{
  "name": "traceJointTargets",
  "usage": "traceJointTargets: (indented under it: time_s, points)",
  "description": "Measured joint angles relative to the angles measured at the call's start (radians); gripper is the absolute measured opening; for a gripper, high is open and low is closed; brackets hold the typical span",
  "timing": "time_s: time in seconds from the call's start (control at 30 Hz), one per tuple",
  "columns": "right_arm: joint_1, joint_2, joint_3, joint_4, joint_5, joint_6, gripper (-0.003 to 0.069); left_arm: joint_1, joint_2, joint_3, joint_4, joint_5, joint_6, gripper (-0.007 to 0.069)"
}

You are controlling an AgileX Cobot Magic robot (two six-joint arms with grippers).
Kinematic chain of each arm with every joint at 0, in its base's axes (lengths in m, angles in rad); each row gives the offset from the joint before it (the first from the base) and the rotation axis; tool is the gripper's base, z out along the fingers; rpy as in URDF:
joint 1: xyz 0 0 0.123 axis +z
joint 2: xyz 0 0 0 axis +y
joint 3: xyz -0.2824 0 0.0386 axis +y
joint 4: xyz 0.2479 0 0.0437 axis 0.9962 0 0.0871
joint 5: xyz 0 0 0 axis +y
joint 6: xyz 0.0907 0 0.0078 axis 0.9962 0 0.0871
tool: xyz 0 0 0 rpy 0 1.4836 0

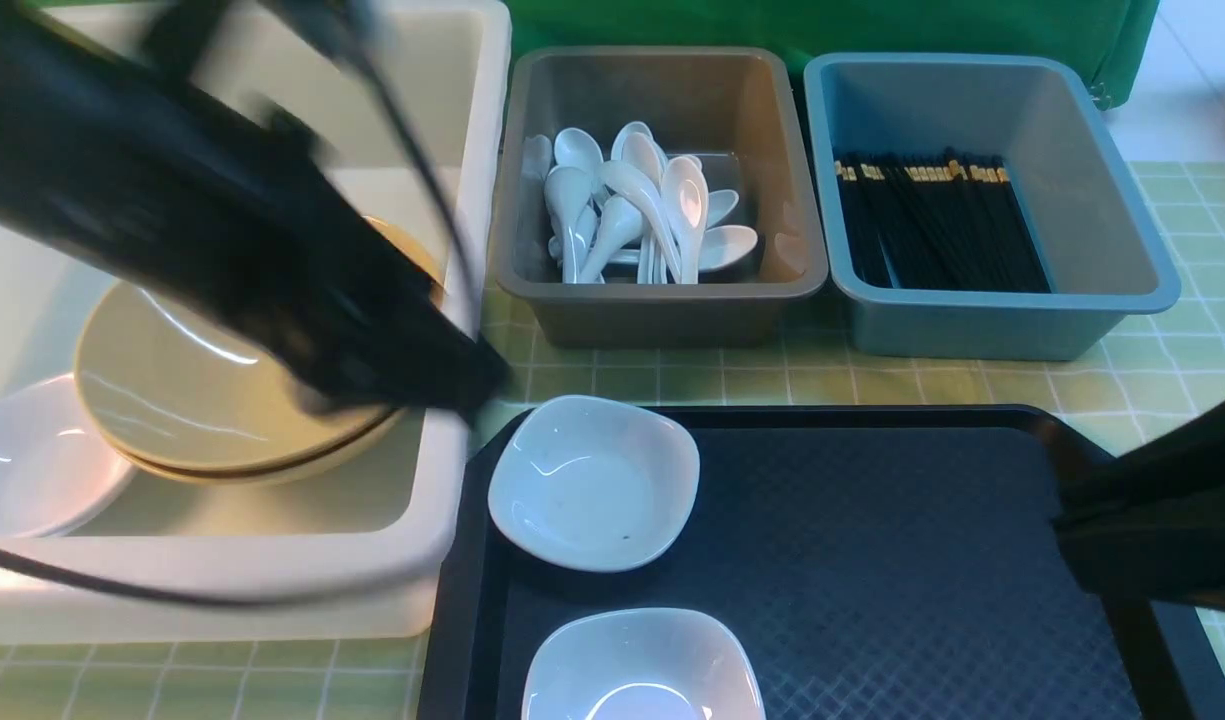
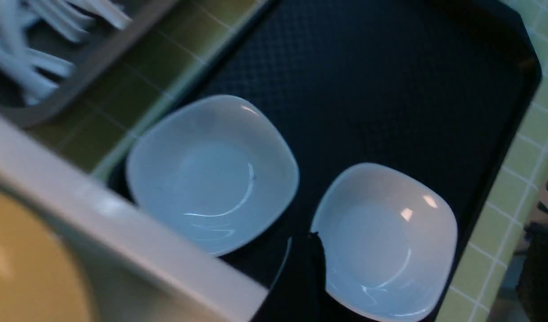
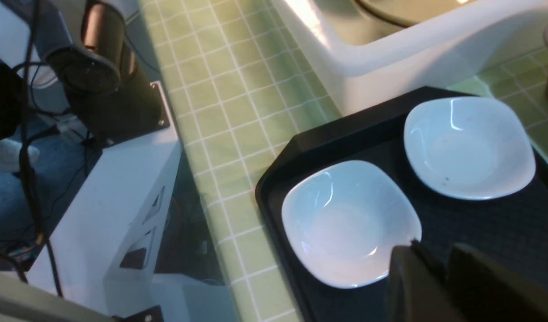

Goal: On green table put chopsticks spoon bowls plates into blue grey white boxes.
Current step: 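Place the tan bowl onto the bowl stack in the left bin with the left gripper, then grasp the small white bowl on the black tray by its rim with the left gripper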

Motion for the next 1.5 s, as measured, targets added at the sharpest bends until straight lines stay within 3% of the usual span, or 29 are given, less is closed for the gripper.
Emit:
traceJointTargets:
  time_s: [0.23,0.47,0.67,1.23,1.3,1.43,1.47,1.5]
  points:
    - [0.000,-0.008,0.000,0.000,0.006,0.000,0.0126,-0.238,0.209,0.006,0.134,-0.041,0.015,0.0538]
    - [0.000,-0.010,0.000,0.000,0.006,0.000,0.0134,-0.395,0.373,0.006,0.318,-0.168,0.218,0.0538]
    - [0.000,-0.010,0.000,0.000,0.009,0.000,0.0141,-0.417,0.434,0.006,0.348,-0.259,0.259,0.0538]
    - [0.000,-0.010,0.000,0.014,0.021,0.000,0.0154,-0.417,0.559,0.006,0.275,-0.280,0.319,0.0533]
    - [0.000,-0.010,0.000,0.021,0.021,0.000,0.0155,-0.417,0.562,0.006,0.275,-0.283,0.316,0.0509]
    - [0.000,-0.010,0.000,0.028,0.021,-0.004,0.0162,-0.417,0.563,0.006,0.275,-0.269,0.274,0.0337]
    - [0.000,-0.010,0.000,0.028,0.021,-0.006,0.0162,-0.417,0.563,0.006,0.275,-0.267,0.272,0.0327]
    - [0.000,-0.010,0.000,0.029,0.021,-0.008,0.0162,-0.417,0.564,0.006,0.276,-0.264,0.262,0.0245]
